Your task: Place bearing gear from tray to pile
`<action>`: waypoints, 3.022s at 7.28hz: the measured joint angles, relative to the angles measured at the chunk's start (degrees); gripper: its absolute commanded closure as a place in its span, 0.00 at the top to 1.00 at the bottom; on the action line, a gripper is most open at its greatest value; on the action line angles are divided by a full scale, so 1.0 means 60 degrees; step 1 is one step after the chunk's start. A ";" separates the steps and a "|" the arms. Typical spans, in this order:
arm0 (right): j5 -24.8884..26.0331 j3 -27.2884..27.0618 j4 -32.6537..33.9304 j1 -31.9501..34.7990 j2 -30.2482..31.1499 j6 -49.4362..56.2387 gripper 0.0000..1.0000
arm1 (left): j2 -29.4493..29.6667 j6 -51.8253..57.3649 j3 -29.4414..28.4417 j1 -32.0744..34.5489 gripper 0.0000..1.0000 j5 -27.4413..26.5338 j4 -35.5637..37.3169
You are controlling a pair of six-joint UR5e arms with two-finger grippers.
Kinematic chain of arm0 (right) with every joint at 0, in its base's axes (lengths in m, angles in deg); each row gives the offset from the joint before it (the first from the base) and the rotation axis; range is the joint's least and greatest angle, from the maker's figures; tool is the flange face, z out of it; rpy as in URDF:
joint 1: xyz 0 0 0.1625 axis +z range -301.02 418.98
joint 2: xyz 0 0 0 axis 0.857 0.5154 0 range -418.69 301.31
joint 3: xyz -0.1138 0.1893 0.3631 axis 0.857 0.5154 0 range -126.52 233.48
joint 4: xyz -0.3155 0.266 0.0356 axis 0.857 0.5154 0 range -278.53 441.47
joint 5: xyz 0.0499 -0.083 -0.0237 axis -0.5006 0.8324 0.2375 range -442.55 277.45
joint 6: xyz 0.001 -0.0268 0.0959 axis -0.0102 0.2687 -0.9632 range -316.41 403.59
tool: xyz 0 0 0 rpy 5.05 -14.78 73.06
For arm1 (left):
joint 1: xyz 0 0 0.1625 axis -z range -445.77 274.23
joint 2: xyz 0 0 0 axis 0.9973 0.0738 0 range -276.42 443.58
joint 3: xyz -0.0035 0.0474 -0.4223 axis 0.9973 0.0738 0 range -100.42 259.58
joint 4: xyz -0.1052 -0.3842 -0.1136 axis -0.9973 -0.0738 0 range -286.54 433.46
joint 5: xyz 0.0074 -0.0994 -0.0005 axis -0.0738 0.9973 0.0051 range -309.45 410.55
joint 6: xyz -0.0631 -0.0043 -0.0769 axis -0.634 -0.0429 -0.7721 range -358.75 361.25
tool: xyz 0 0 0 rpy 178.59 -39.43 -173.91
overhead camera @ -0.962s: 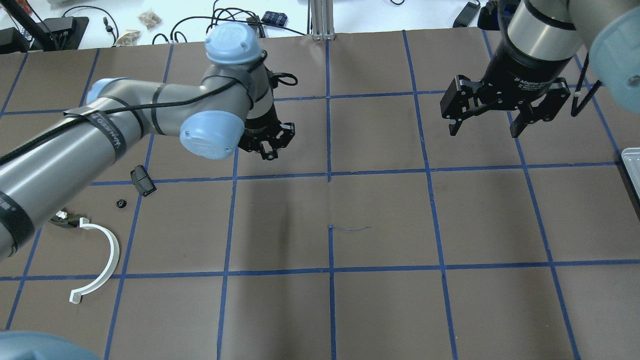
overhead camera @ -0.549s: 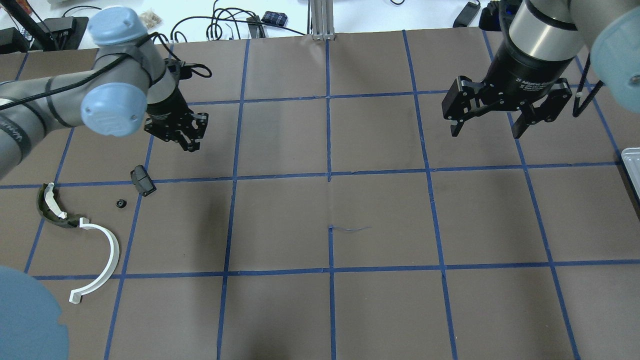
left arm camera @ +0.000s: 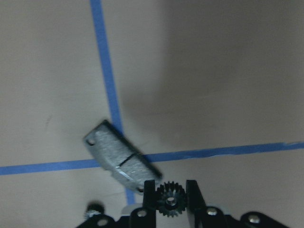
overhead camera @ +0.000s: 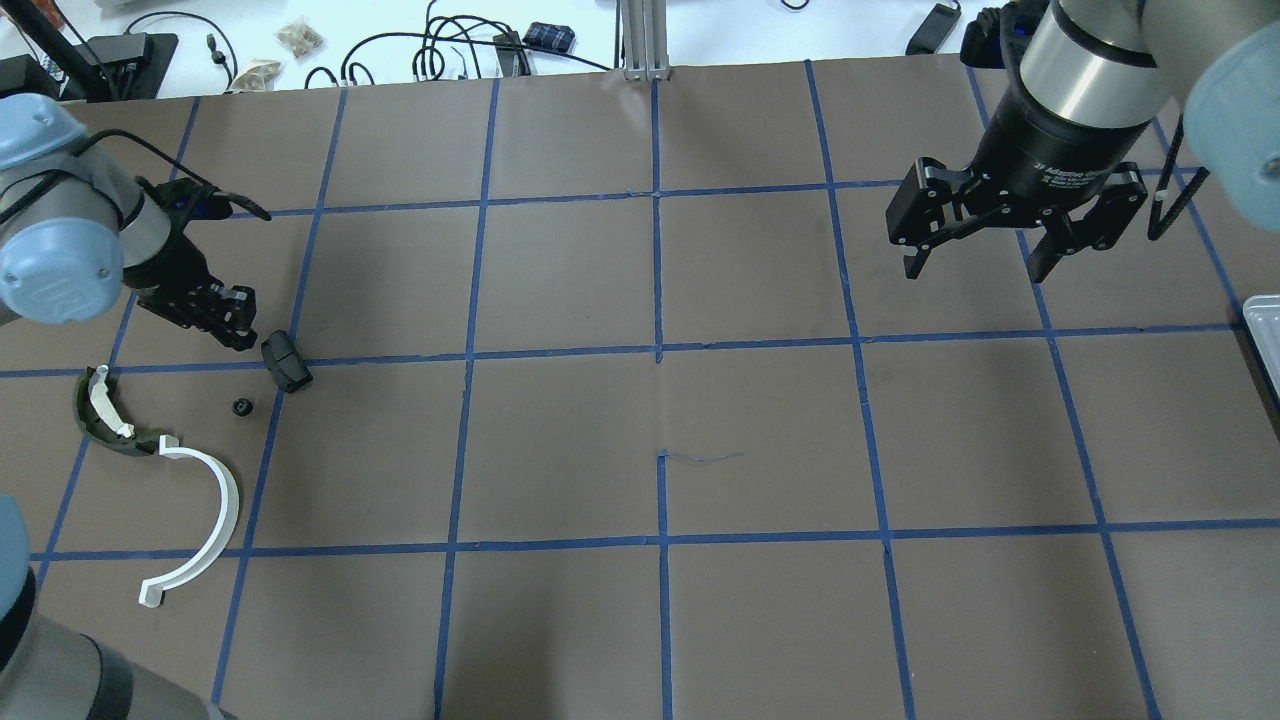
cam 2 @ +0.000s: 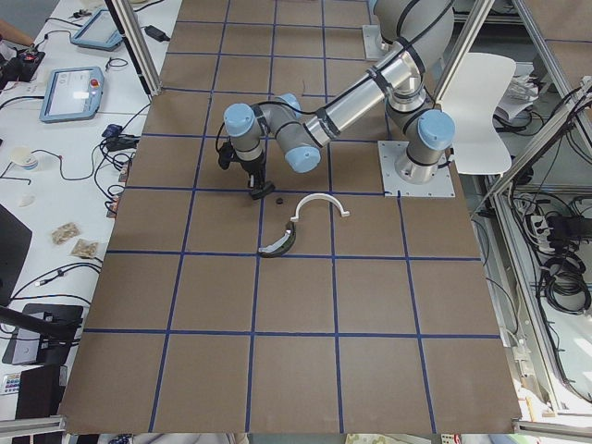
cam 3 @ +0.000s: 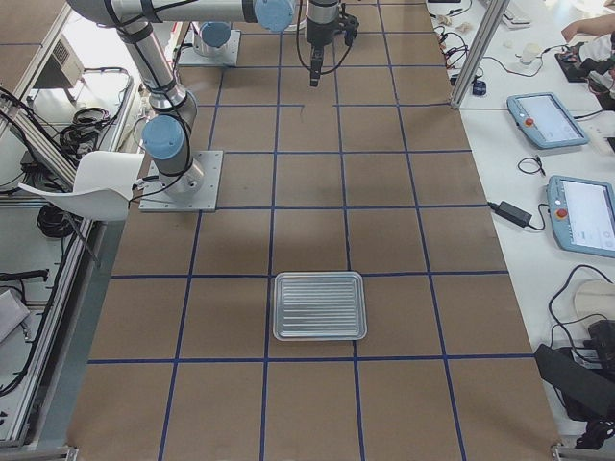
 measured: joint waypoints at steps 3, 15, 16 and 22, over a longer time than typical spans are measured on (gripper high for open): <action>-0.0016 -0.0015 0.0012 0.0020 0.0037 -0.0047 1.00 | 0.0109 0.0548 0.0412 -0.0525 0.06 -0.0008 0.0293; -0.0028 0.0028 0.0046 0.0007 0.0078 0.0036 1.00 | -0.2423 -0.6123 -0.2597 0.3479 1.00 0.0737 -0.4851; -0.0014 0.0027 0.0047 0.0004 0.0080 0.0055 1.00 | -0.2833 -0.6561 -0.2522 0.3993 1.00 0.0736 -0.4908; 0.0008 0.0010 0.0060 0.0025 0.0088 0.0081 1.00 | -0.3638 -0.7311 -0.1729 0.4756 1.00 0.0241 -0.4537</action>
